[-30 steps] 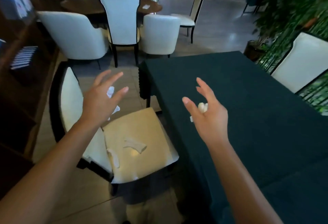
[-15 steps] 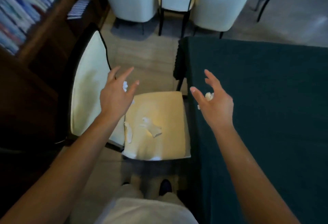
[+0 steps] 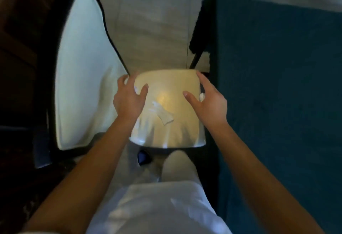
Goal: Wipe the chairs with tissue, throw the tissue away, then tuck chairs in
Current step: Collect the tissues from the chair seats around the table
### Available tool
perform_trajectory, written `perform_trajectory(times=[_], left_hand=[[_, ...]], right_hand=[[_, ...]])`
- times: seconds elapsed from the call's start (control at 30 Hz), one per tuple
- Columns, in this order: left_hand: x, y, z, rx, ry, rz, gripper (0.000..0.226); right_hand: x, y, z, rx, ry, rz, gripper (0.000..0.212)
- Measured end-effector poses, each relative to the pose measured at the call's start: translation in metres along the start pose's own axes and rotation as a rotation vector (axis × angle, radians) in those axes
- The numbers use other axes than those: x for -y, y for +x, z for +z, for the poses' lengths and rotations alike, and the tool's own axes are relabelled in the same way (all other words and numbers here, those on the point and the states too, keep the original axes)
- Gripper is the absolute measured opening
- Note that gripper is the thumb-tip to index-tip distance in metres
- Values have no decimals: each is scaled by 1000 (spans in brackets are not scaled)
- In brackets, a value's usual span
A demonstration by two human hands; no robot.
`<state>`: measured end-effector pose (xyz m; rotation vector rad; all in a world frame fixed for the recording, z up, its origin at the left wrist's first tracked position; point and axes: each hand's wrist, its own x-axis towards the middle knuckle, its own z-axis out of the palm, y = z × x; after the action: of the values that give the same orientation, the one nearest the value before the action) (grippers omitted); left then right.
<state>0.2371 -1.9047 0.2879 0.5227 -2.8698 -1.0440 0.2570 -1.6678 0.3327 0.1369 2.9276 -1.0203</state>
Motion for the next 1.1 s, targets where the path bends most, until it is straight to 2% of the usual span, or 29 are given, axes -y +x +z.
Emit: perform_trajectory(times=[0.1, 0.17, 0.33, 0.47, 0.57, 0.67, 0.8, 0.97, 1.1], left_hand=[[26, 3, 32, 26, 26, -134, 56], [43, 6, 54, 57, 60, -159, 58], [114, 20, 118, 238, 39, -317, 61], [142, 31, 147, 267, 241, -390, 62], [153, 35, 163, 313, 381, -367, 65], [163, 41, 186, 408, 455, -358, 68], [178, 55, 217, 511, 513, -439, 70], [190, 56, 245, 563, 525, -551, 66], [195, 51, 263, 561, 520, -609, 74]], right_hand=[[-20, 13, 34, 71, -31, 50, 73], [-37, 29, 64, 146, -41, 85, 75], [-86, 87, 152, 375, -131, 91, 83], [-111, 128, 200, 415, -163, 27, 83], [-122, 145, 228, 451, -198, 16, 83], [-137, 142, 251, 513, -256, 6, 84], [-145, 127, 278, 581, -322, -20, 81], [-140, 109, 312, 790, -455, -114, 78], [-143, 97, 334, 821, -539, -166, 93]])
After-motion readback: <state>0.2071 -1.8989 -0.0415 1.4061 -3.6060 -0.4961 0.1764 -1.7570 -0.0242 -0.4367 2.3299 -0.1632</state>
